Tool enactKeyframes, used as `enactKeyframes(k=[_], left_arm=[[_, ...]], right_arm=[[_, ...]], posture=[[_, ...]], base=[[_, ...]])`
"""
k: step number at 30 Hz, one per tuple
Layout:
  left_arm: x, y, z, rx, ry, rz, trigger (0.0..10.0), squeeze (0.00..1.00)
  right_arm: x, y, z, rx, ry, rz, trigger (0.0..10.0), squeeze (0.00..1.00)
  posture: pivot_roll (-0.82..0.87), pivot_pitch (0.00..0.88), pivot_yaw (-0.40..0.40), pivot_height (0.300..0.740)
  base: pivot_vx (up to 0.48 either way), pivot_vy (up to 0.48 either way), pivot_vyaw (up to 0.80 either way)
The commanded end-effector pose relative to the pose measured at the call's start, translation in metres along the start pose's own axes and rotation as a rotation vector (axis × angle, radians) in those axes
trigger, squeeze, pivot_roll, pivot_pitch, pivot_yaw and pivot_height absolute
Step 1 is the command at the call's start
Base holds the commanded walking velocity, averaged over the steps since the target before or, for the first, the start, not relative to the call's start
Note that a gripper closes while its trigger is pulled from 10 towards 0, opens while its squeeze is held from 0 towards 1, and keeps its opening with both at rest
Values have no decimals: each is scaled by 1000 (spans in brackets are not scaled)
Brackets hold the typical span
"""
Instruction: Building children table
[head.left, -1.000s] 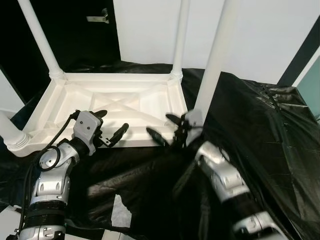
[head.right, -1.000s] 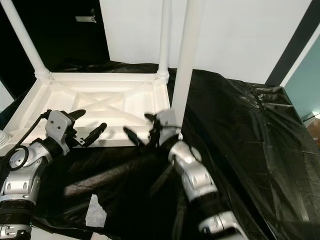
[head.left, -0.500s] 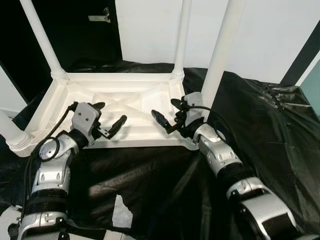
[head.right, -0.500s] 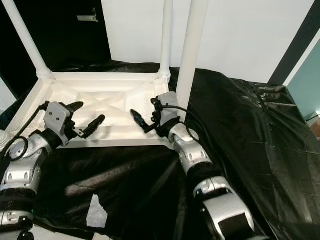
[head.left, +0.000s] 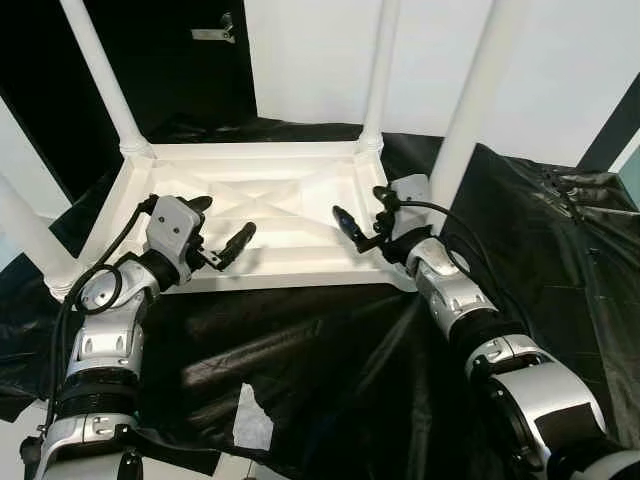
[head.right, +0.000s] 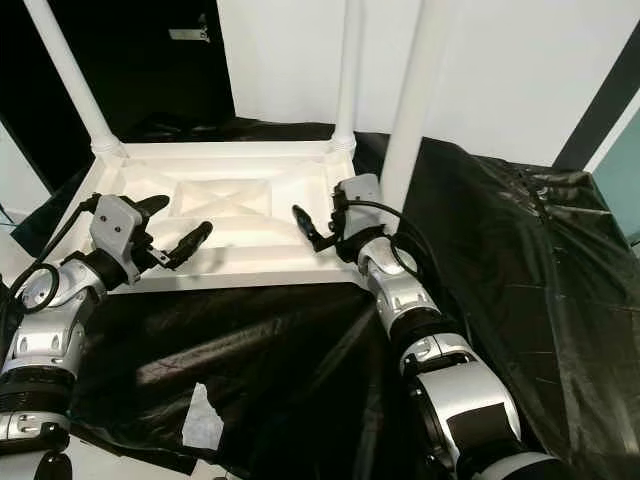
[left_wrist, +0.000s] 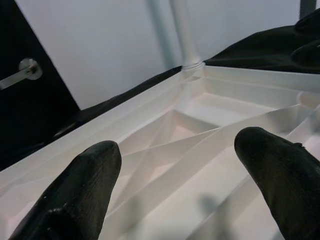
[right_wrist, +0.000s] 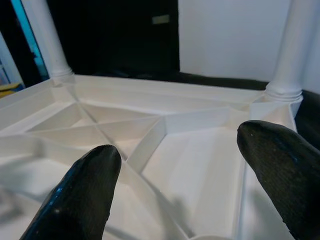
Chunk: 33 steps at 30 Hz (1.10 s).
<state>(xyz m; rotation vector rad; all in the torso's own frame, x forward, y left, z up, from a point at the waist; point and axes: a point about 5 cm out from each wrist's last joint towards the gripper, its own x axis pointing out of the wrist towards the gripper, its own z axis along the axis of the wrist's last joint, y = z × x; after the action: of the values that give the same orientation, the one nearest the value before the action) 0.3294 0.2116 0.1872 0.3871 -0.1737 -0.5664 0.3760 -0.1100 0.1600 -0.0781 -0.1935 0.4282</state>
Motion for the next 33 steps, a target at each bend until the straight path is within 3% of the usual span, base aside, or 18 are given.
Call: enactKeyframes(k=[1,7,9,17,20,24,26,29,33], left_arm=[[-4,6,1,11,-7,135,10000,0],[-5,4,7,7,-25,126,10000,0],[-3,-7,15,-22,-64,96,10000,0],[-2,-26,27,-11,-90,16,10000,0],[0,-33,39,-30,-119,-45,10000,0],[-5,-46,41,-95,-74,-193,10000,0],[-13,-51,43,-119,-50,-265,10000,0],[-28,-49,45,-245,-24,-314,10000,0],[-44,-48,43,-330,-11,-358,10000,0]], right_arm=[[-27,-35,-14,24,26,-171,10000,0],[-55,-63,-15,-15,0,-286,10000,0],[-78,-83,-14,-37,-7,-357,10000,0],[-92,-95,-10,-63,-16,-420,10000,0],[-79,-82,-8,-45,-26,-379,10000,0],[-58,-58,-8,-13,-21,-297,10000,0],[-46,-44,-7,-1,-11,-240,10000,0],[-28,-24,-7,-1,18,-151,10000,0],[-14,-13,-6,16,43,-117,10000,0]], posture=[[81,0,-39,740],[62,0,-23,740],[49,0,-17,740],[45,0,-17,740],[48,0,-19,740],[59,0,-28,740],[65,0,-35,740],[72,0,-41,740],[79,0,-43,740]], base=[[0,0,0],[0,0,0],[0,0,0],[0,0,0],[0,0,0],[0,0,0],[0,0,0],[0,0,0],[0,0,0]])
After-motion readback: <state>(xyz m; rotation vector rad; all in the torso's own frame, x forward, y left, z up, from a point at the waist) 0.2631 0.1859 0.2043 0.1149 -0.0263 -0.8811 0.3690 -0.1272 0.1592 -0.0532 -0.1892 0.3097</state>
